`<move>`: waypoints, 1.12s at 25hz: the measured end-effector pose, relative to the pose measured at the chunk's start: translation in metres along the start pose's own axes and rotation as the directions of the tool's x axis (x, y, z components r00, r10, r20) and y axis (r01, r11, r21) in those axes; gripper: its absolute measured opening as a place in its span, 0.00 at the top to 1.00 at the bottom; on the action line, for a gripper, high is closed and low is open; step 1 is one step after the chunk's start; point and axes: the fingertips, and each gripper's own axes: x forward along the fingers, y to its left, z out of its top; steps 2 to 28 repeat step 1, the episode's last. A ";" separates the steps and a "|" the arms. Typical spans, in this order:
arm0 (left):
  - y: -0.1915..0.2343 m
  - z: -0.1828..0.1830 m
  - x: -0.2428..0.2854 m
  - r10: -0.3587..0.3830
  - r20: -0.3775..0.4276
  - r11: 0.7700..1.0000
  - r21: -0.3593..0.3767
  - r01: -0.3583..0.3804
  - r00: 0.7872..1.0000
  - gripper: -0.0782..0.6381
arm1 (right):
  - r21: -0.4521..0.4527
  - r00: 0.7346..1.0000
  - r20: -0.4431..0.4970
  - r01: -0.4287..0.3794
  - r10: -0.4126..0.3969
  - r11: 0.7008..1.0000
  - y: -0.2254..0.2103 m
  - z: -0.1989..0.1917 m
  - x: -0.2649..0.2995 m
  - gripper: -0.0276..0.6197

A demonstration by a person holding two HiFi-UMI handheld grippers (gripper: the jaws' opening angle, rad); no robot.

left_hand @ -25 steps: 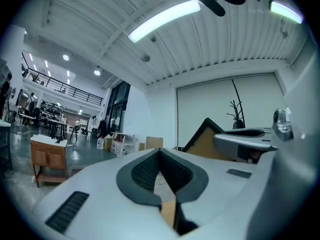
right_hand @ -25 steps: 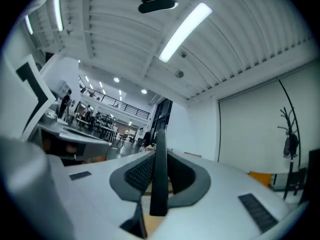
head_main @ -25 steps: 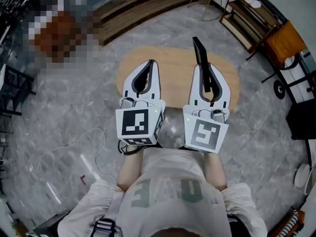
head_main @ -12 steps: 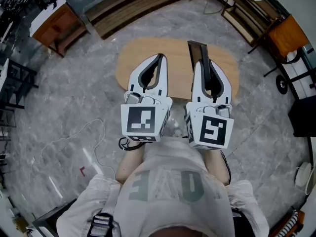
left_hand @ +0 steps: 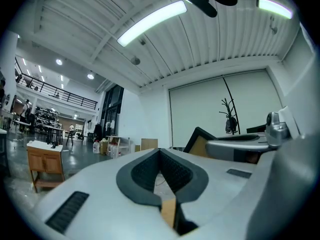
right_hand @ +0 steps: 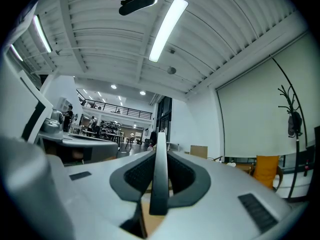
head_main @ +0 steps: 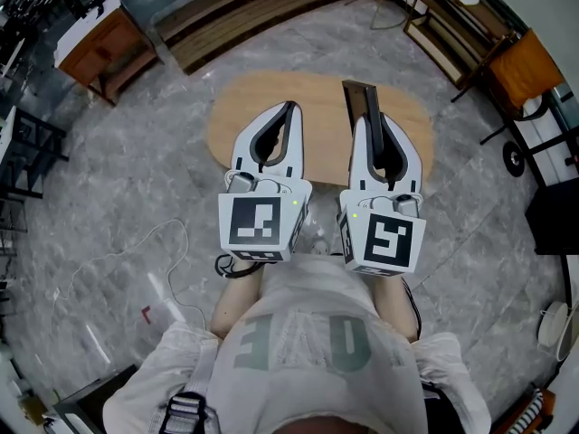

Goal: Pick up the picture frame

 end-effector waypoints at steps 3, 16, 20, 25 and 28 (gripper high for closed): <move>-0.001 -0.001 0.000 0.002 -0.001 1.000 -0.001 -0.002 1.000 0.88 | 0.001 1.000 -0.001 -0.002 0.002 1.000 0.000 -0.001 -0.001 0.84; -0.001 -0.001 0.000 0.002 -0.001 1.000 -0.001 -0.002 1.000 0.88 | 0.001 1.000 -0.001 -0.002 0.002 1.000 0.000 -0.001 -0.001 0.84; -0.001 -0.001 0.000 0.002 -0.001 1.000 -0.001 -0.002 1.000 0.88 | 0.001 1.000 -0.001 -0.002 0.002 1.000 0.000 -0.001 -0.001 0.84; -0.001 -0.001 0.000 0.002 -0.001 1.000 -0.001 -0.002 1.000 0.88 | 0.001 1.000 -0.001 -0.002 0.002 1.000 0.000 -0.001 -0.001 0.84; -0.001 -0.001 0.000 0.002 -0.001 1.000 -0.001 -0.002 1.000 0.88 | 0.001 1.000 -0.001 -0.002 0.002 1.000 0.000 -0.001 -0.001 0.84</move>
